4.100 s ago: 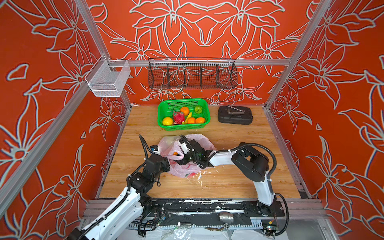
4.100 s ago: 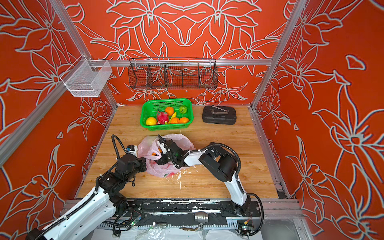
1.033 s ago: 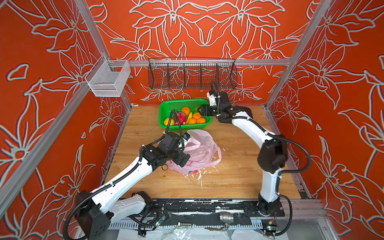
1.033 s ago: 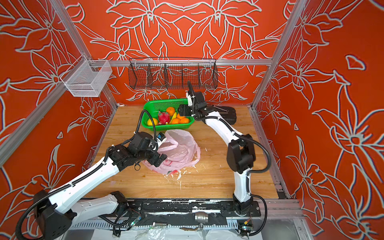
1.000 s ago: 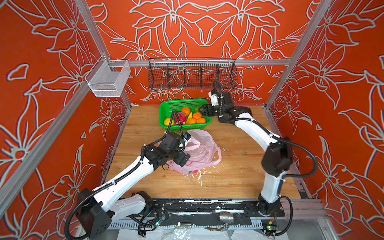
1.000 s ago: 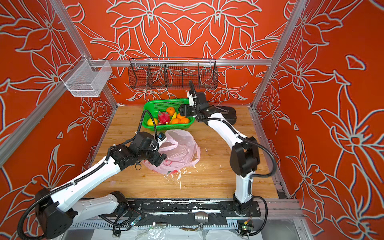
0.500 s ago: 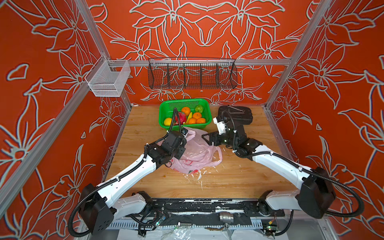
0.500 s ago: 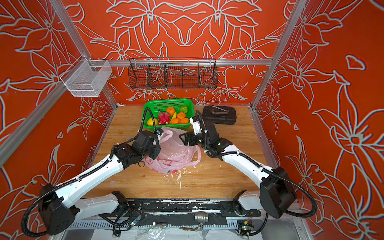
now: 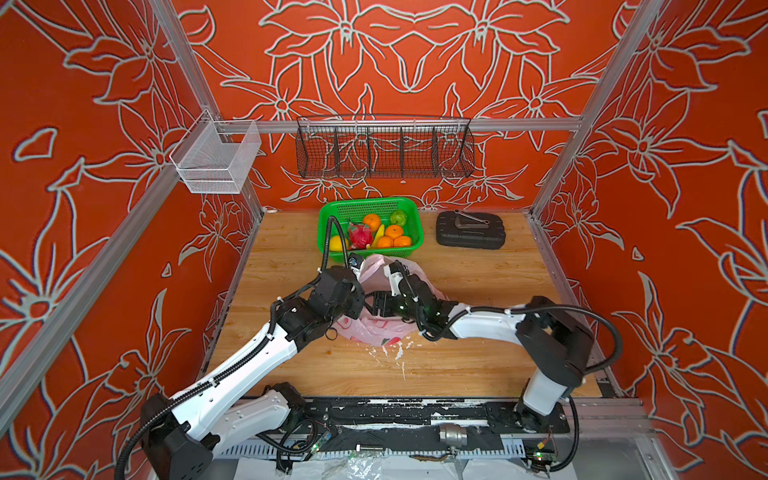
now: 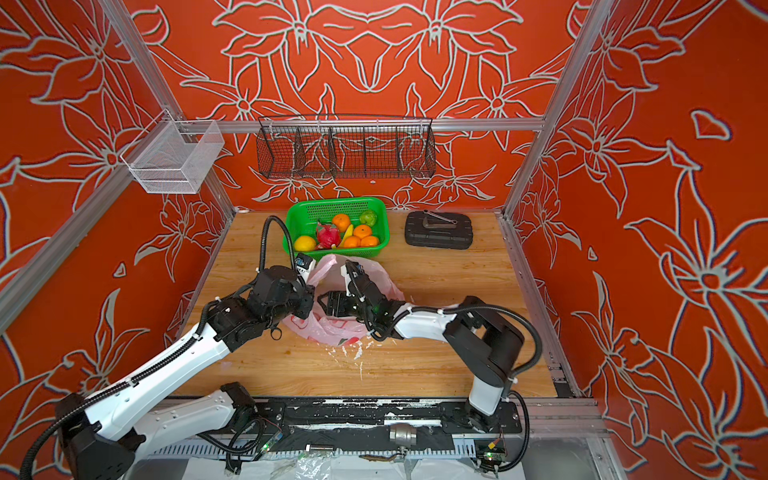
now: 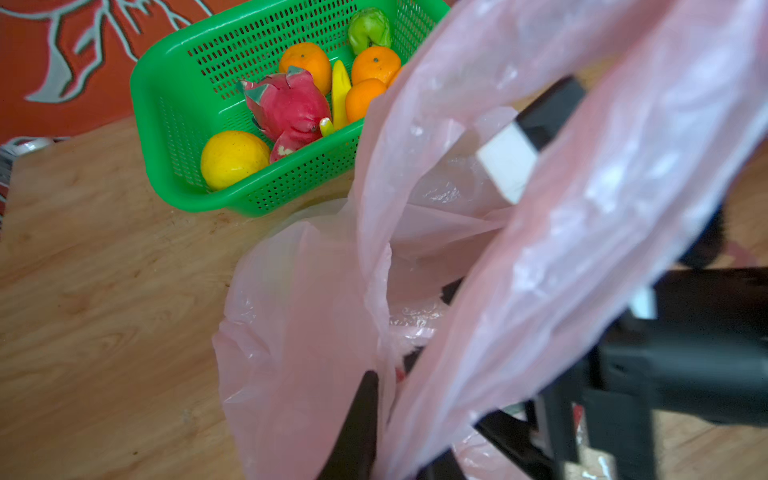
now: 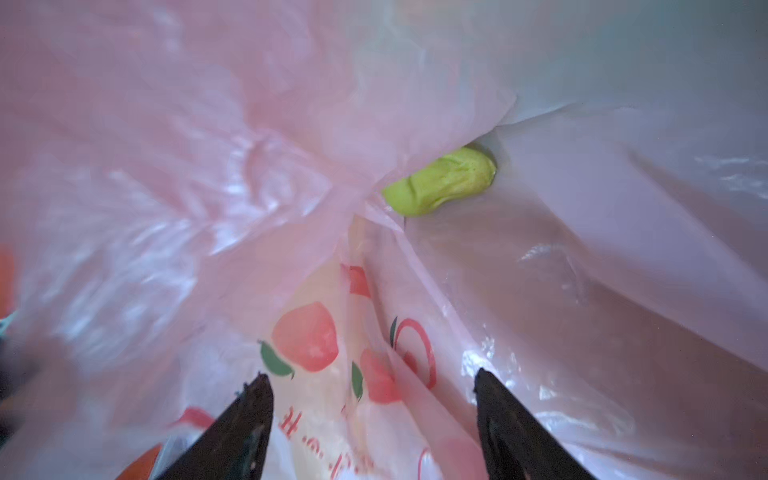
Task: Untie the knot of the plastic bag and take out the fruit
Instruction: 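Move the right gripper back into the bag while left gripper holds bag edge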
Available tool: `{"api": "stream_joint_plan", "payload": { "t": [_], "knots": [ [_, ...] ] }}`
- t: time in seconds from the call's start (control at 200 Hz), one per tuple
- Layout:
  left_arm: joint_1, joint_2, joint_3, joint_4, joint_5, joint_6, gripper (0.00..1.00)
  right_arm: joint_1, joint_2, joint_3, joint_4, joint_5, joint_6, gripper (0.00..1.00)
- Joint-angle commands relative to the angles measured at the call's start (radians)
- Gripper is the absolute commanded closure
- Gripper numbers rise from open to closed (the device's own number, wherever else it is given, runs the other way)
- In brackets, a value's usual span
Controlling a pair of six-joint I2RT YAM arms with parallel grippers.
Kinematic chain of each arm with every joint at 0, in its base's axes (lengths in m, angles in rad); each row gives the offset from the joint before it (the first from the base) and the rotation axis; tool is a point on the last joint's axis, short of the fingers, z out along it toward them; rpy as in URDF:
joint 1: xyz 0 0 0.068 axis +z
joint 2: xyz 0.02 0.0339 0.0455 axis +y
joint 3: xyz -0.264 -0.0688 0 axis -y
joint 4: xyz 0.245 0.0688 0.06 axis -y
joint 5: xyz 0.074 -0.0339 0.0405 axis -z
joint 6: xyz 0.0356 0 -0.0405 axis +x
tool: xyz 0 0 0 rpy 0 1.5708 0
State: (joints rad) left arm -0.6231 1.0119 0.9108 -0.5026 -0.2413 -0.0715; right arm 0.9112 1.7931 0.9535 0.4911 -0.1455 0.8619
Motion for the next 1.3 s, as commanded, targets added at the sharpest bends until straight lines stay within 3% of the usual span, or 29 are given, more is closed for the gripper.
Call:
{"api": "stream_joint_plan", "payload": {
  "t": [0.0,0.115,0.155,0.21,0.3,0.455,0.616,0.786,0.906,1.066,1.296],
  "knots": [
    [-0.004,-0.017,-0.003,0.003,0.032,-0.024,0.77,0.001,0.083,0.082,0.081,0.063,0.113,0.22],
    [-0.005,-0.056,-0.001,-0.001,0.074,-0.021,0.70,-0.002,0.180,0.149,0.101,0.093,0.152,0.22],
    [-0.004,-0.061,0.002,-0.001,0.088,-0.019,0.62,-0.006,0.209,0.168,0.115,0.094,0.170,0.22],
    [-0.004,-0.068,0.013,-0.004,0.109,-0.017,0.41,-0.009,0.244,0.189,0.133,0.097,0.187,0.23],
    [-0.004,-0.077,0.067,-0.039,0.119,-0.026,0.32,-0.013,0.281,0.207,0.145,0.097,0.184,0.23],
    [0.024,-0.098,0.124,-0.003,0.089,-0.066,0.30,-0.036,0.307,0.215,0.143,0.071,0.188,0.23],
    [0.250,-0.033,0.188,-0.030,0.190,-0.205,0.31,-0.057,0.321,0.223,0.145,0.058,0.199,0.23],
    [0.441,0.144,0.200,-0.056,0.266,-0.274,0.35,-0.075,0.325,0.218,0.147,0.052,0.205,0.23],
    [0.500,0.250,0.169,-0.017,0.228,-0.311,0.38,-0.081,0.331,0.221,0.156,0.041,0.213,0.22],
    [0.562,0.427,0.154,0.022,0.324,-0.365,0.41,-0.083,0.341,0.234,0.157,0.003,0.217,0.23],
    [0.583,0.574,0.168,0.085,0.371,-0.351,0.35,-0.082,0.344,0.239,0.161,-0.031,0.200,0.22]
  ]
}}
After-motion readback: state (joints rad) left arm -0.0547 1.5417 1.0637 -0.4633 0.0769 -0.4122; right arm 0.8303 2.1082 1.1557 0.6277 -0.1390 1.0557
